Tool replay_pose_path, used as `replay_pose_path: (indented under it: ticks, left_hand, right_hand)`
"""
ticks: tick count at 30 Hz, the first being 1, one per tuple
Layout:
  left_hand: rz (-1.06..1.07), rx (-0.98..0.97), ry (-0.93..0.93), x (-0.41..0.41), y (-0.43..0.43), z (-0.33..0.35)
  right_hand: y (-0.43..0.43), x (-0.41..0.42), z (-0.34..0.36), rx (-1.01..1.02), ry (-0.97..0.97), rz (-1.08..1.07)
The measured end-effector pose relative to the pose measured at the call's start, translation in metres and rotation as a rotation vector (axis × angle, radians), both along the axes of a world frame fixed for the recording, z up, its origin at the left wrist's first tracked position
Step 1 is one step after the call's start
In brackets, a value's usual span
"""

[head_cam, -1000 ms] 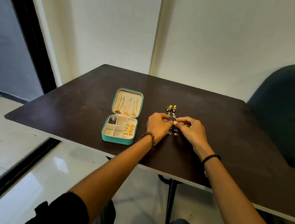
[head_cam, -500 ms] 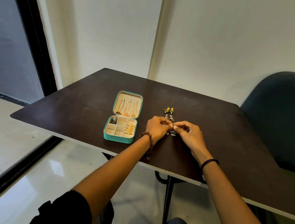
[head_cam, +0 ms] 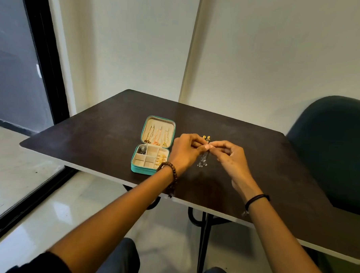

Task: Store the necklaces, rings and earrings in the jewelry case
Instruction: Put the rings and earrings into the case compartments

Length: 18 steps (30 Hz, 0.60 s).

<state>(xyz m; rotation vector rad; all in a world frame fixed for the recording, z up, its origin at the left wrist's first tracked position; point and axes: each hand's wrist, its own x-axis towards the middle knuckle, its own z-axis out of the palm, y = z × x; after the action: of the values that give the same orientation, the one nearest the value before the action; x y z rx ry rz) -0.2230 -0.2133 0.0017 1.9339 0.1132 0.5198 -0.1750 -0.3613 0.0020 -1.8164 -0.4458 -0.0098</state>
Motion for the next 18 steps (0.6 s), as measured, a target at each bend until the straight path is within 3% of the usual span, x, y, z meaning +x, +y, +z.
replay_pose_path:
  ticks: [11,18]
  left_hand:
    - [-0.016,-0.069,-0.036,-0.026,0.065,0.042]
    - [-0.053,-0.067,0.035,-0.033,0.103,0.053]
  right_hand:
    - [0.044,-0.010,0.041,0.084,0.003,0.121]
    - [0.078,-0.014,0.047,0.078,0.011,0.182]
